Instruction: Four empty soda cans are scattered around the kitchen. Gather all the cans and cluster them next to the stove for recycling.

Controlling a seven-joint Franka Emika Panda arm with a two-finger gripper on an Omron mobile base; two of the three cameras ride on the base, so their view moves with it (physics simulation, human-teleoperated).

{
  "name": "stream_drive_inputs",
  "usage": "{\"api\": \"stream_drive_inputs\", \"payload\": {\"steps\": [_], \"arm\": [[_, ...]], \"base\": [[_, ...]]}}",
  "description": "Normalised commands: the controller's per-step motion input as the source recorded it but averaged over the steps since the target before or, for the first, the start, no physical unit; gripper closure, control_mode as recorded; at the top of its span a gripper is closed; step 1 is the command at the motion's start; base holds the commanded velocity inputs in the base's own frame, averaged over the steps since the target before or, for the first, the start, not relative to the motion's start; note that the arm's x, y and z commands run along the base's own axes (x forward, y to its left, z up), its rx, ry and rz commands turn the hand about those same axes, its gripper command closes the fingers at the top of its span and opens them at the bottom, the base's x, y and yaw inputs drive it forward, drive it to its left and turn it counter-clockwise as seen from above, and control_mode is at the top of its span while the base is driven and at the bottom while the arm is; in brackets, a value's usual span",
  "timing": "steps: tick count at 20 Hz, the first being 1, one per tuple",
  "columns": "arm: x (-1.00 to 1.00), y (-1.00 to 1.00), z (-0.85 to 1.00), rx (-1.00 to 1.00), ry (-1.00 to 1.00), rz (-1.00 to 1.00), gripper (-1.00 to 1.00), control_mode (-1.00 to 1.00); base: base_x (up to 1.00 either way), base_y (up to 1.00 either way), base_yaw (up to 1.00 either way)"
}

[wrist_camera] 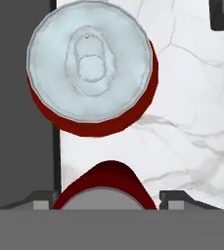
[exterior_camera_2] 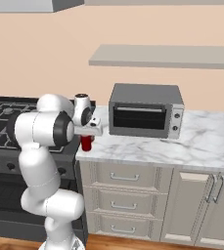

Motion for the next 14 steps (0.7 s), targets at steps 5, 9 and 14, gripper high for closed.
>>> {"api": "stream_drive_inputs", "payload": {"steps": [5,9,14], "arm": [[-0.29,-0.01,0.00,0.00,-0.01,0.00,-1.00,-1.00],[-0.07,-0.02,0.00,0.00,-0.02,0.00,-1.00,-1.00],[-0.02,-0.03,0.11,0.00,-0.04,0.00,-1.00,-1.00]], "base": [[0.00,0.00,0.00],[0.00,0.00,0.00],[0.00,0.00,0.00]]}}
